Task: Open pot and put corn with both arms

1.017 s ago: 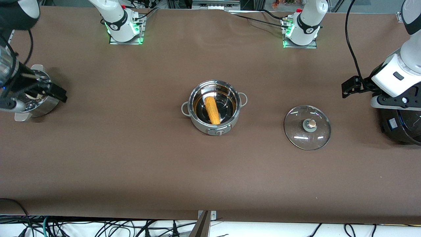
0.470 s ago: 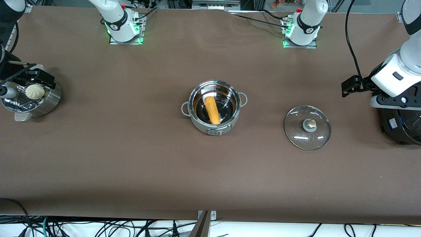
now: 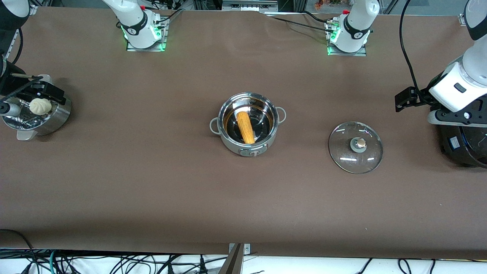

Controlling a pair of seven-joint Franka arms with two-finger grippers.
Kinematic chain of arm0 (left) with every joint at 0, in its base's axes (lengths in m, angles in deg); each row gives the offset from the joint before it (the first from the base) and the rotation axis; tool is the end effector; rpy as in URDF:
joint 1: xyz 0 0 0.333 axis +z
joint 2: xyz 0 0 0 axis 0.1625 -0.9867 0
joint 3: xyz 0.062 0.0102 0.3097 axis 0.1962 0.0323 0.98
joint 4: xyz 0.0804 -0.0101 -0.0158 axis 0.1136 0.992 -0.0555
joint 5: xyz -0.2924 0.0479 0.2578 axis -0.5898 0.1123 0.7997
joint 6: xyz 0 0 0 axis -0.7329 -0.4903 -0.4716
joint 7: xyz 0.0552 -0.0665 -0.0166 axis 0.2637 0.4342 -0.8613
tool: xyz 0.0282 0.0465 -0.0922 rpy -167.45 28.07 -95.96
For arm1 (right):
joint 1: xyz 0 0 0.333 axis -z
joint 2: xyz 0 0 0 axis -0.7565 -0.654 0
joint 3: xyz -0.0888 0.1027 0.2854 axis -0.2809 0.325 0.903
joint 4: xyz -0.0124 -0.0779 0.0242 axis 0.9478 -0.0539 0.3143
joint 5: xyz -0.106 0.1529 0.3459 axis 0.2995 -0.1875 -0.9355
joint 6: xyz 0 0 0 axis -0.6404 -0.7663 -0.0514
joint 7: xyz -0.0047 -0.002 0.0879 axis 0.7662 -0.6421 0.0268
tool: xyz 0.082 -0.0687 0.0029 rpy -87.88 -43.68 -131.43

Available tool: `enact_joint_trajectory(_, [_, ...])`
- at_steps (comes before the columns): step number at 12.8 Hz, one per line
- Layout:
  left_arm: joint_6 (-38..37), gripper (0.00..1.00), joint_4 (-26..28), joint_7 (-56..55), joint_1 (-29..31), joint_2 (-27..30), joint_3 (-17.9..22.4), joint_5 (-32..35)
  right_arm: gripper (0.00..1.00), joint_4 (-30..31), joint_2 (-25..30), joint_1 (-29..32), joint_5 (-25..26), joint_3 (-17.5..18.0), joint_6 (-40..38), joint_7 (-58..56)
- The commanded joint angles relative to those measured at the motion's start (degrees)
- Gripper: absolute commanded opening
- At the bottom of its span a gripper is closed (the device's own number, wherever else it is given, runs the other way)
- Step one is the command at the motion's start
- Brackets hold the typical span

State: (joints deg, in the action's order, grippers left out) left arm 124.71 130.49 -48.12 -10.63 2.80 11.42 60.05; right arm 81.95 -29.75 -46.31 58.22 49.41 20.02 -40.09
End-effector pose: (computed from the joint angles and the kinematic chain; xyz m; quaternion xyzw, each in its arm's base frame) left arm 0.5931 -0.0533 0.5938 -0.9987 0.0337 0.0326 0.0220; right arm 0.5768 -0.0124 0.5828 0.9986 -0.0308 -0.0285 0.0323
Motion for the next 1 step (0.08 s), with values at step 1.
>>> enact_joint_trajectory(1, [-0.7, 1.0, 0.6, 0.0, 0.7, 1.0, -0.3, -1.4, 1.0, -2.1, -1.0, 0.5, -1.1, 0.1, -1.0, -0.7])
